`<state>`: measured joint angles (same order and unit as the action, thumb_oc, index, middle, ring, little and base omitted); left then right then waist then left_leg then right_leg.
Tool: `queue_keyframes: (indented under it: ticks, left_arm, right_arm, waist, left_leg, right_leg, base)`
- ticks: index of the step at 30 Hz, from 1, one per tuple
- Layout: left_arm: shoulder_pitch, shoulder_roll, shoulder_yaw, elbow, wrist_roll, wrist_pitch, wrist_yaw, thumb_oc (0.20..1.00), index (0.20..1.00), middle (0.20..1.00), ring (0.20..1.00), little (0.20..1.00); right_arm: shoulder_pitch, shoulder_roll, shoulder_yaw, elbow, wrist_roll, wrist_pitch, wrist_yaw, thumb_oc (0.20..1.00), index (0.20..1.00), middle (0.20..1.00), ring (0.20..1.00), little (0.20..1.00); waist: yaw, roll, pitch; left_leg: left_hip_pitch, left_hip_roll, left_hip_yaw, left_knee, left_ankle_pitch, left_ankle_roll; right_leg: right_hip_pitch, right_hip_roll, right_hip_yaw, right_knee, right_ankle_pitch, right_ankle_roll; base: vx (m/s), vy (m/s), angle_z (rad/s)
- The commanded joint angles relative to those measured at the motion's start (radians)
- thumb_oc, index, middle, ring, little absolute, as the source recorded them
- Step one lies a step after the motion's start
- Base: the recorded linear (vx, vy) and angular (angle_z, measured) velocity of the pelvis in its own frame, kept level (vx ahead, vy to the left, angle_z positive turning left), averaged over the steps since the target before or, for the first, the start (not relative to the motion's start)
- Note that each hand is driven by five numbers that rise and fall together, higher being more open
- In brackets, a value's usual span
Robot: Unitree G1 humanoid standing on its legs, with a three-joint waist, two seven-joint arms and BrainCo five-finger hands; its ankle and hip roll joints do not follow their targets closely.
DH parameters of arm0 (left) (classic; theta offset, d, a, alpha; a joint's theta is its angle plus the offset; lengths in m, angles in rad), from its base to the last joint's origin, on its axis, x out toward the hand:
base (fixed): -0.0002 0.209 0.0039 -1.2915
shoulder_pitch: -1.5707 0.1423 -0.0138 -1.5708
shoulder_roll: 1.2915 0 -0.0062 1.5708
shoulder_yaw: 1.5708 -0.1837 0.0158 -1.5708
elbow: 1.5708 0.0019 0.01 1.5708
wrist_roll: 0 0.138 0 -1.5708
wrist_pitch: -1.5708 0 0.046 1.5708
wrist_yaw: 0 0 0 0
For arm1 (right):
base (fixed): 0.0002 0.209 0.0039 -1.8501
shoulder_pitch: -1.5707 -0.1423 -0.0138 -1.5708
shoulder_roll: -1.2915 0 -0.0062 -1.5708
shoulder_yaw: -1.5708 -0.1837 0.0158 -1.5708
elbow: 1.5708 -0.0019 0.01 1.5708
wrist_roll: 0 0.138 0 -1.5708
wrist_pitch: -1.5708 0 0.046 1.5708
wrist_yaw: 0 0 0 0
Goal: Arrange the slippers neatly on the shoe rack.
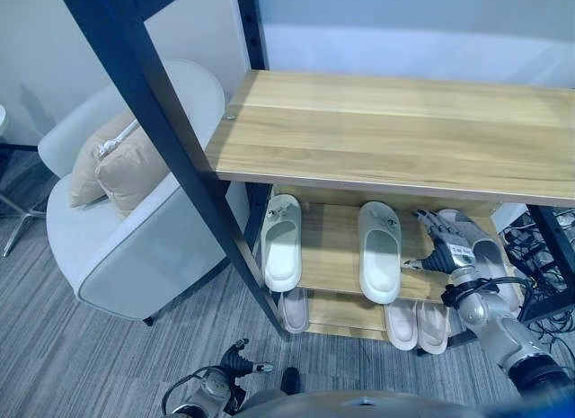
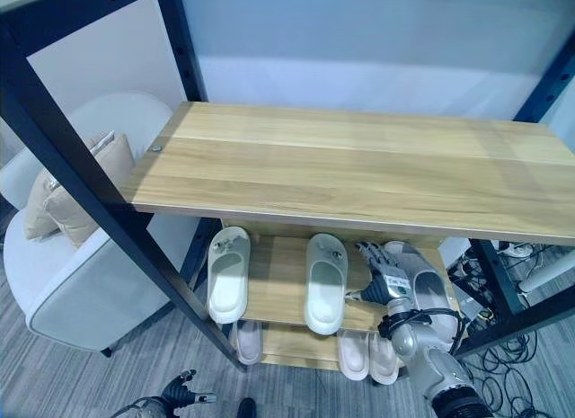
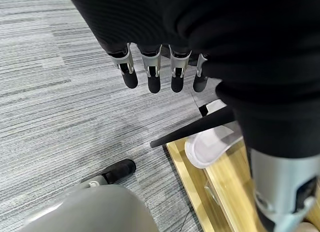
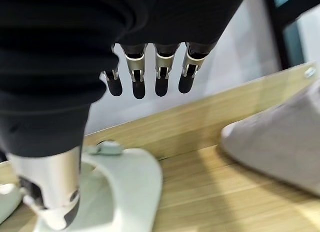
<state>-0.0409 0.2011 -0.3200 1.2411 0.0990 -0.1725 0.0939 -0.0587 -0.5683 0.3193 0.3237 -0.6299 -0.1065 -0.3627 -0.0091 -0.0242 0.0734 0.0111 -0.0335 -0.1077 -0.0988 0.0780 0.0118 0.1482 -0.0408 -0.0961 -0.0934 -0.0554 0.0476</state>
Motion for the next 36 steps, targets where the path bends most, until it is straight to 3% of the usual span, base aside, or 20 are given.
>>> queue_keyframes:
  ticks: [1, 12, 23, 24, 25, 26, 28, 31, 34, 36]
  left_arm:
    - [-0.016, -0.078, -0.054, 0.085, -0.003, -0.016, 0.019, 1.0, 1.0, 1.0, 1.0, 1.0]
    - [-0.006, -0.078, -0.065, 0.089, -0.021, -0.012, 0.048, 1.0, 1.0, 1.0, 1.0, 1.0]
    - [0.003, -0.075, -0.082, 0.08, -0.044, -0.01, 0.065, 1.0, 1.0, 1.0, 1.0, 1.0]
    - [0.004, -0.076, -0.085, 0.081, -0.048, -0.008, 0.07, 1.0, 1.0, 1.0, 1.0, 1.0]
    - [0.004, -0.078, -0.086, 0.081, -0.049, -0.007, 0.071, 1.0, 1.0, 1.0, 1.0, 1.0]
    - [0.004, -0.078, -0.087, 0.082, -0.049, -0.007, 0.072, 1.0, 1.0, 1.0, 1.0, 1.0]
    - [0.0, -0.08, -0.091, 0.084, -0.05, -0.002, 0.08, 1.0, 1.0, 1.0, 1.0, 1.0]
    - [-0.001, -0.082, -0.091, 0.087, -0.049, -0.001, 0.084, 1.0, 1.0, 1.0, 1.0, 1.0]
    - [-0.004, -0.086, -0.1, 0.091, -0.056, 0.005, 0.09, 1.0, 1.0, 1.0, 1.0, 1.0]
    - [-0.003, -0.087, -0.094, 0.092, -0.057, 0.006, 0.092, 1.0, 1.0, 1.0, 1.0, 1.0]
  right_arm:
    - [-0.083, -0.017, -0.022, -0.021, 0.048, -0.028, -0.03, 1.0, 1.0, 1.0, 1.0, 1.0]
    - [-0.193, 0.08, 0.051, 0.193, 0.154, -0.01, -0.061, 1.0, 1.0, 1.0, 1.0, 1.0]
    - [-0.274, 0.118, 0.075, 0.388, 0.225, 0.022, -0.09, 1.0, 1.0, 1.0, 1.0, 1.0]
    - [-0.282, 0.121, 0.077, 0.4, 0.234, 0.027, -0.093, 0.834, 0.834, 0.834, 0.834, 0.834]
    - [-0.286, 0.123, 0.079, 0.422, 0.235, 0.03, -0.097, 0.589, 0.589, 0.589, 0.589, 0.589]
    - [-0.291, 0.122, 0.078, 0.424, 0.237, 0.035, -0.099, 0.504, 0.504, 0.504, 0.504, 0.504]
    - [-0.291, 0.128, 0.076, 0.438, 0.263, 0.033, -0.101, 0.2, 0.2, 0.2, 0.2, 0.2]
    - [-0.276, 0.135, 0.071, 0.428, 0.28, 0.024, -0.103, 0.2, 0.2, 0.2, 0.2, 0.2]
    - [-0.257, 0.192, 0.036, 0.39, 0.421, -0.007, -0.11, 0.2, 0.2, 0.2, 0.2, 0.2]
    - [-0.247, 0.201, 0.051, 0.317, 0.411, -0.019, -0.099, 0.2, 0.2, 0.2, 0.2, 0.2]
  waist:
    - [0.031, -0.023, -0.004]
    - [0.063, -0.028, 0.01]
    - [0.094, -0.032, 0.017]
    - [0.095, -0.031, 0.018]
    - [0.094, -0.03, 0.017]
    - [0.094, -0.03, 0.016]
    - [0.092, -0.028, 0.016]
    - [0.088, -0.026, 0.013]
    - [0.085, -0.024, 0.012]
    - [0.082, -0.023, 0.013]
  left_leg:
    - [0.052, 0.024, 0.019, 0.012, -0.127, -0.025]
    - [0.034, 0.027, 0.006, 0.012, -0.117, -0.031]
    - [0.009, 0.022, -0.016, 0.012, -0.108, -0.038]
    - [0.007, 0.022, -0.017, 0.012, -0.107, -0.038]
    - [0.007, 0.022, -0.017, 0.012, -0.107, -0.038]
    - [0.007, 0.022, -0.017, 0.012, -0.107, -0.039]
    - [0.008, 0.022, -0.017, 0.012, -0.108, -0.039]
    - [0.011, 0.021, -0.015, 0.012, -0.11, -0.039]
    - [0.014, 0.022, -0.013, 0.012, -0.111, -0.038]
    - [0.017, 0.022, -0.011, 0.012, -0.114, -0.037]
  right_leg:
    - [-0.058, -0.065, 0.003, 0.006, 0.038, 0.073]
    - [-0.066, -0.061, -0.019, 0.006, 0.034, 0.07]
    - [-0.075, -0.063, -0.048, 0.006, 0.03, 0.07]
    - [-0.075, -0.063, -0.05, 0.006, 0.03, 0.07]
    - [-0.076, -0.063, -0.051, 0.006, 0.029, 0.07]
    - [-0.076, -0.063, -0.051, 0.006, 0.029, 0.069]
    - [-0.075, -0.063, -0.052, 0.006, 0.027, 0.069]
    - [-0.072, -0.064, -0.054, 0.006, 0.027, 0.068]
    - [-0.07, -0.065, -0.052, 0.006, 0.025, 0.068]
    - [-0.067, -0.065, -0.049, 0.006, 0.023, 0.067]
  base:
    - [0.03, -0.007, 0.08]
    - [0.02, -0.001, 0.04]
    - [0.02, 0.006, 0.11]
    - [0.02, -0.001, 0.12]
    - [0.02, 0.002, 0.03]
    - [0.0, 0.0, 0.0]
    - [0.0, 0.0, 0.0]
    - [0.0, 0.0, 0.0]
    - [0.0, 0.0, 0.0]
    - [0.0, 0.003, -0.02]
